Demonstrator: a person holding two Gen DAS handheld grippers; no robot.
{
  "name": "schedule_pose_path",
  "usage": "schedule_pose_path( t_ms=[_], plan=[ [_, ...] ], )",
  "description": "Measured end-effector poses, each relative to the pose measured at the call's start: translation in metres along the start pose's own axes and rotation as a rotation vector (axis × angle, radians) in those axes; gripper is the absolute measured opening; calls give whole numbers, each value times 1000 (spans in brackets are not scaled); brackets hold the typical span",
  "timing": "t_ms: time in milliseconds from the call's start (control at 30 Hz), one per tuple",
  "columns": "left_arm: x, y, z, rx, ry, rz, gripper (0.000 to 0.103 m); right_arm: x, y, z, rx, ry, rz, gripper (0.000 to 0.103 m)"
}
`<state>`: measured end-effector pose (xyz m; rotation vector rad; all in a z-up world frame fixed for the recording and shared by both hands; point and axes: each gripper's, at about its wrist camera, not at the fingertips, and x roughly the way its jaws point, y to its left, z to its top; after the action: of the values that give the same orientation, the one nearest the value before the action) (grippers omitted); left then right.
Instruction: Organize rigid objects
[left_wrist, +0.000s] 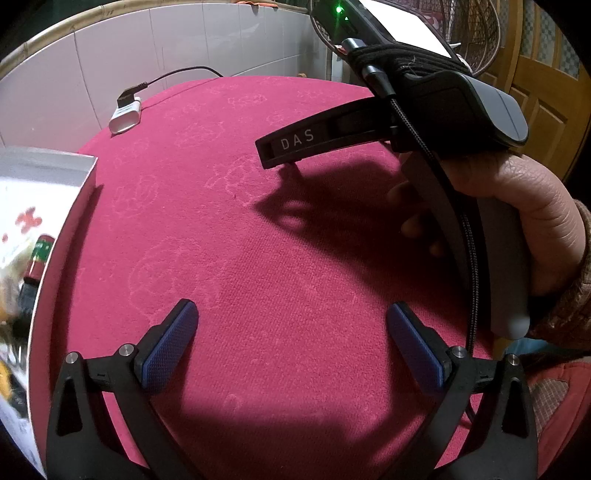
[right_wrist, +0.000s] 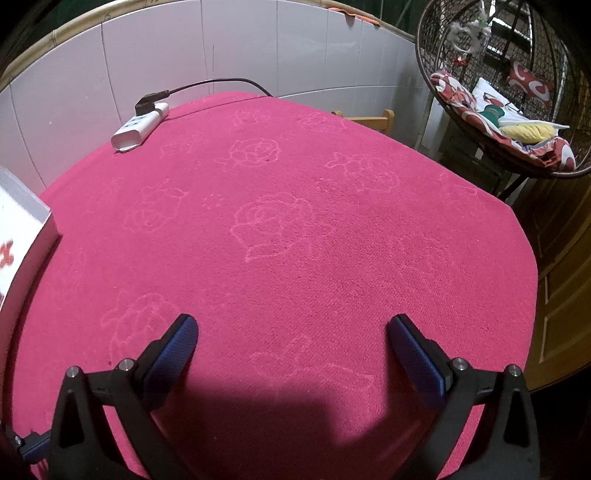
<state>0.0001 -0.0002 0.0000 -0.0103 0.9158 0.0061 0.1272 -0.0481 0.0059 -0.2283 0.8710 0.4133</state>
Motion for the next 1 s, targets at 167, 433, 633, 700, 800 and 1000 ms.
schedule_pose_path(
  t_ms=[167, 433, 633, 700, 800, 1000],
  plan=[
    [0, 0, 0, 0, 0, -1, 103, 0, 0, 0, 0, 0, 0, 103],
    [-1, -1, -2, 0, -1, 0, 103, 0, -1, 1, -1, -1, -1, 103],
    [-1, -1, -2, -1, -2, -1, 103, 0, -1, 0, -1, -1, -1, 103],
    [1, 0, -1, -1, 0, -1, 103, 1, -1, 0, 0, -1, 0, 103],
    [0, -1, -1, 0, -1, 0, 103, 0, -1, 0, -1, -1, -1, 103],
    [0, -1, -1, 0, -1, 0, 103, 1, -1, 0, -1, -1, -1, 103]
  ],
)
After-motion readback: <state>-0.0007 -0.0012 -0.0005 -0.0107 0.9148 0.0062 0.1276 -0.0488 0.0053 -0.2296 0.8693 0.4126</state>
